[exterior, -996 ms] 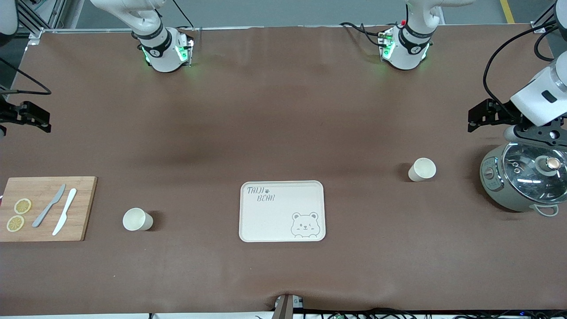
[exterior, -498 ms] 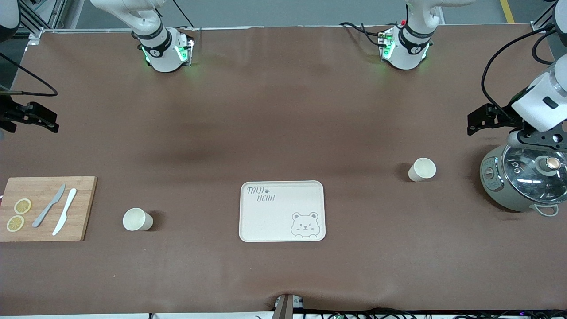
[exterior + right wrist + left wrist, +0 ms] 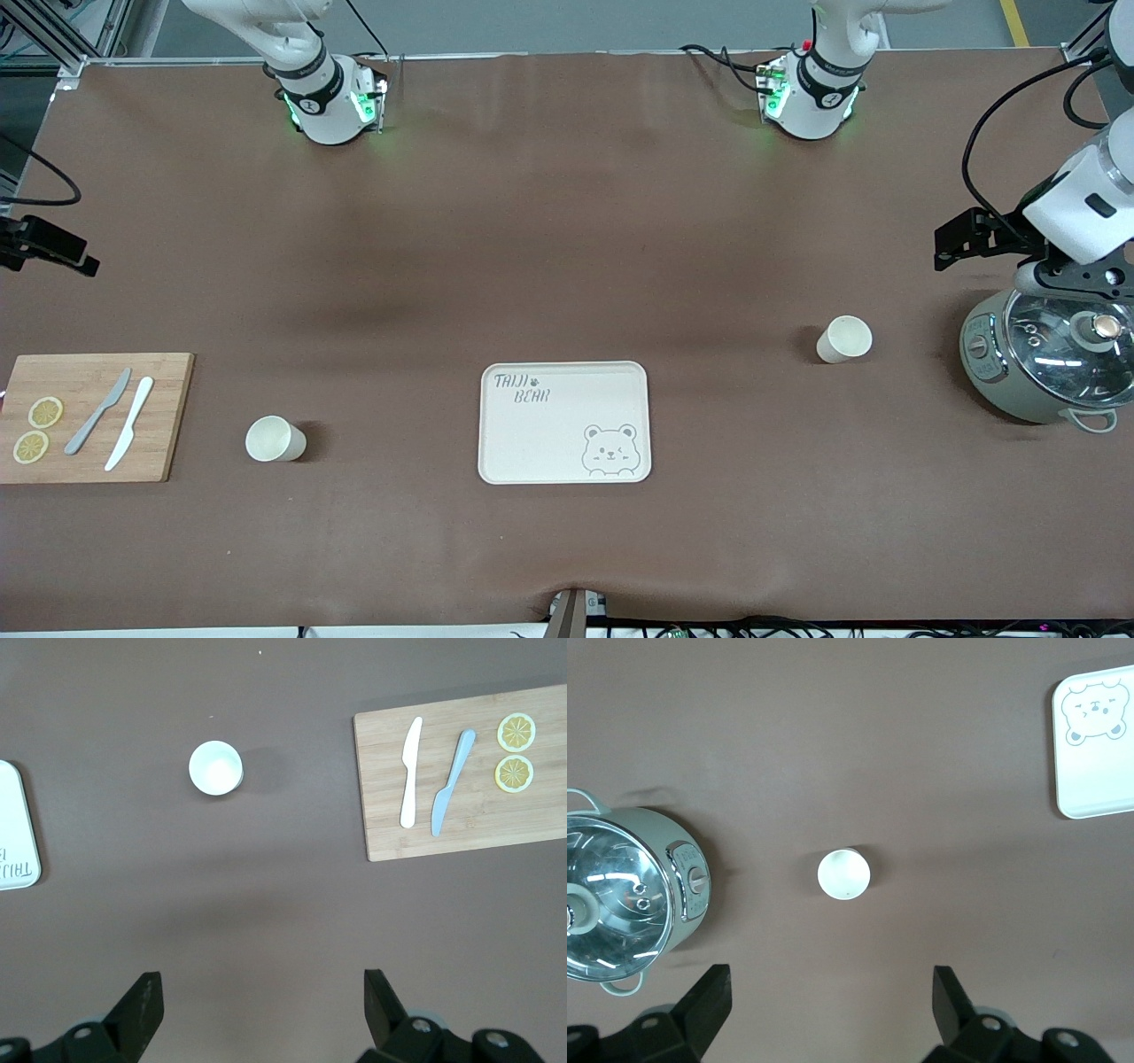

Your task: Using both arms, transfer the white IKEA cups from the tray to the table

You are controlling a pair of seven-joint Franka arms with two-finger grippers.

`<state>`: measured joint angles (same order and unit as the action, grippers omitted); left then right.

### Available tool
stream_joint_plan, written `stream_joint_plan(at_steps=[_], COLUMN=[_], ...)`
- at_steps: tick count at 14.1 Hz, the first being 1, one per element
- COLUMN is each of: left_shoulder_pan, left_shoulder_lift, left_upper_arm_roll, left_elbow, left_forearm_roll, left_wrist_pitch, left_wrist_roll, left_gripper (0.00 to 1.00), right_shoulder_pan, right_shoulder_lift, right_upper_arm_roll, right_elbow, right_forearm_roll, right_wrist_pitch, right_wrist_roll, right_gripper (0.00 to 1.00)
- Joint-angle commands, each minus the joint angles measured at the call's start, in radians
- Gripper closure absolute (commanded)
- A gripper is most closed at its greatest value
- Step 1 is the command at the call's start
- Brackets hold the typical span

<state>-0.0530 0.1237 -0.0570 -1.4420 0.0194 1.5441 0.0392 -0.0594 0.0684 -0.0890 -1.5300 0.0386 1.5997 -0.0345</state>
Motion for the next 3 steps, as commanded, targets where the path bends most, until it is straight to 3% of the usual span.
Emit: stream_joint_plan(at_steps=[1,3], left_shoulder_pan=[-0.002,-0.002], left_shoulder_lift=[0.001,0.001], left_upper_arm_roll=[-0.004,-0.004], left_elbow=[0.014,0.014], left_forearm_roll=[0.025,0.025], left_wrist_pitch=[-0.013,-0.013], left_wrist_roll=[-0.013,-0.013], left_gripper=[0.00,0.00], right_shoulder_pan=[-0.007,-0.008], right_shoulder_lift=[0.011,0.010], right_upper_arm_roll=[0.012,0.012], right_elbow=[0.033,0.033], right_forearm_roll=[0.020,0.021], right_wrist_pitch=[-0.010,-0.009], right_wrist_roll=[0.001,-0.001], right_gripper=[0.00,0.00])
